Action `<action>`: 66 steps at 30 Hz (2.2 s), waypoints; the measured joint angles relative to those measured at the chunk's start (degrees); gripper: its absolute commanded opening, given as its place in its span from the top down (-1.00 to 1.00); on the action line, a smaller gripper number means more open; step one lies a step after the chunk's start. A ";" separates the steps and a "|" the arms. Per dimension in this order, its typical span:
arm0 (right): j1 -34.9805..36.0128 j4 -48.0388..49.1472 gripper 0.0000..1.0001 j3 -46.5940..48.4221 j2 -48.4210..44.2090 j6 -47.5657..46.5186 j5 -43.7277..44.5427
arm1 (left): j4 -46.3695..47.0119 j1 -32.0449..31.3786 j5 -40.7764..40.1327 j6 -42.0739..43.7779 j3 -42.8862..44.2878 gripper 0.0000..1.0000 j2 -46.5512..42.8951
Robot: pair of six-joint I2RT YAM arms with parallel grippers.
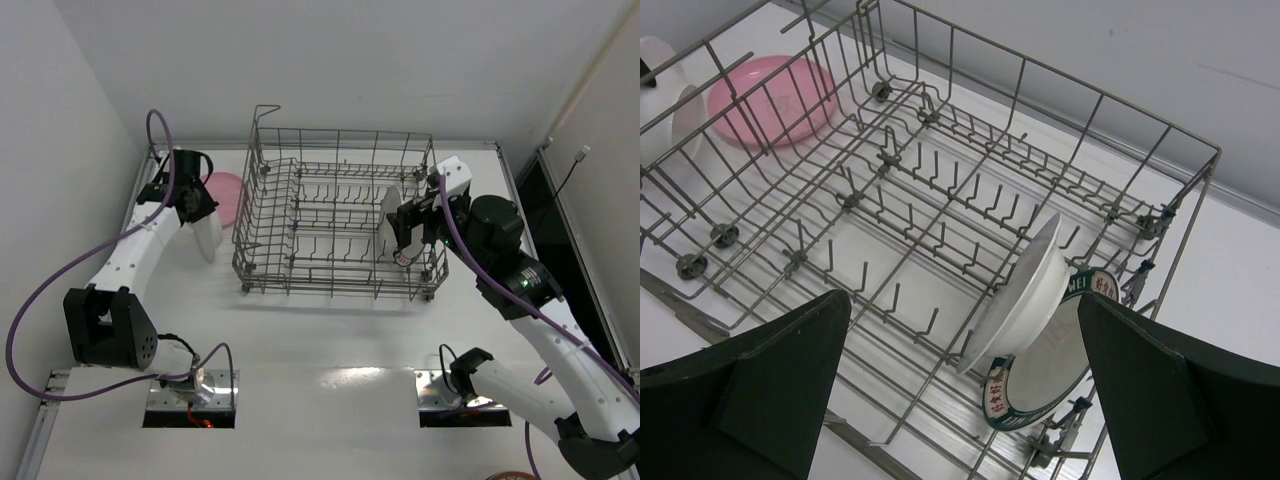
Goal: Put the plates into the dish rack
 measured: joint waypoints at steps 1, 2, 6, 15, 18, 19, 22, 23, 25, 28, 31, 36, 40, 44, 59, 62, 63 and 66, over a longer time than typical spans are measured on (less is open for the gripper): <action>0.00 -0.02 -0.93 0.00 -0.07 0.02 0.00 | -0.33 0.00 0.13 -0.09 0.00 1.00 -0.22; 0.00 -0.04 -0.93 0.00 -0.17 0.02 0.00 | -0.59 0.00 0.26 -0.17 -0.02 1.00 -0.28; 0.00 -0.37 -0.93 0.00 -0.68 0.02 0.00 | -2.58 0.00 0.46 -1.14 0.94 1.00 -0.37; 0.00 -0.74 -0.93 0.00 -1.27 0.37 0.07 | -4.37 0.00 1.03 -3.43 24.74 1.00 -0.20; 0.00 -1.31 -0.93 0.00 -1.29 0.57 0.52 | -1.22 0.00 2.51 -4.09 30.73 1.00 -0.57; 0.00 -1.44 -0.93 0.00 -1.29 0.68 0.76 | 0.66 -0.28 3.67 -4.20 31.26 1.00 -1.07; 0.00 -1.66 -0.93 0.00 -1.49 0.94 1.62 | 6.32 -1.49 7.91 -4.35 29.14 1.00 -3.21; 0.00 -1.77 -0.96 0.00 -1.77 1.14 1.90 | 8.85 -2.16 10.23 -4.50 27.04 1.00 -4.24; 0.00 -1.90 -0.98 0.00 -2.73 1.57 2.56 | 12.39 -3.69 14.78 -5.01 23.54 1.00 -5.57; 0.00 -1.84 -0.98 0.00 -5.22 2.80 4.68 | 16.13 -7.06 20.81 -5.92 20.96 1.00 -5.55; 0.00 -1.51 -0.98 0.00 -7.30 3.98 6.75 | 19.32 -13.31 24.11 -6.40 19.80 1.00 -4.79; 0.00 -1.90 -0.98 0.13 -7.32 6.62 12.00 | 23.54 -24.65 27.12 -6.91 16.61 1.00 -4.46; 0.00 -3.39 -0.98 0.13 -6.95 9.09 17.25 | 24.98 -31.15 29.44 -6.78 16.00 1.00 -2.43; 0.00 -3.80 -0.98 0.13 -7.82 10.19 19.58 | 25.33 -34.56 29.07 -5.99 16.00 1.00 0.96; 0.00 -4.79 -0.98 0.13 -10.88 9.68 21.64 | 24.61 -38.73 18.27 -8.20 8.50 1.00 6.88; 0.00 -4.83 -0.98 0.13 -11.80 9.27 21.68 | 25.90 -39.21 17.20 -9.40 8.50 1.00 8.63; 0.00 -4.83 -0.98 0.13 -12.00 9.11 21.68 | 26.23 -39.45 16.85 -9.77 8.50 1.00 9.03; 0.00 -4.87 -0.98 0.13 -12.33 8.59 21.68 | 26.73 -40.13 15.54 -10.45 8.50 1.00 9.79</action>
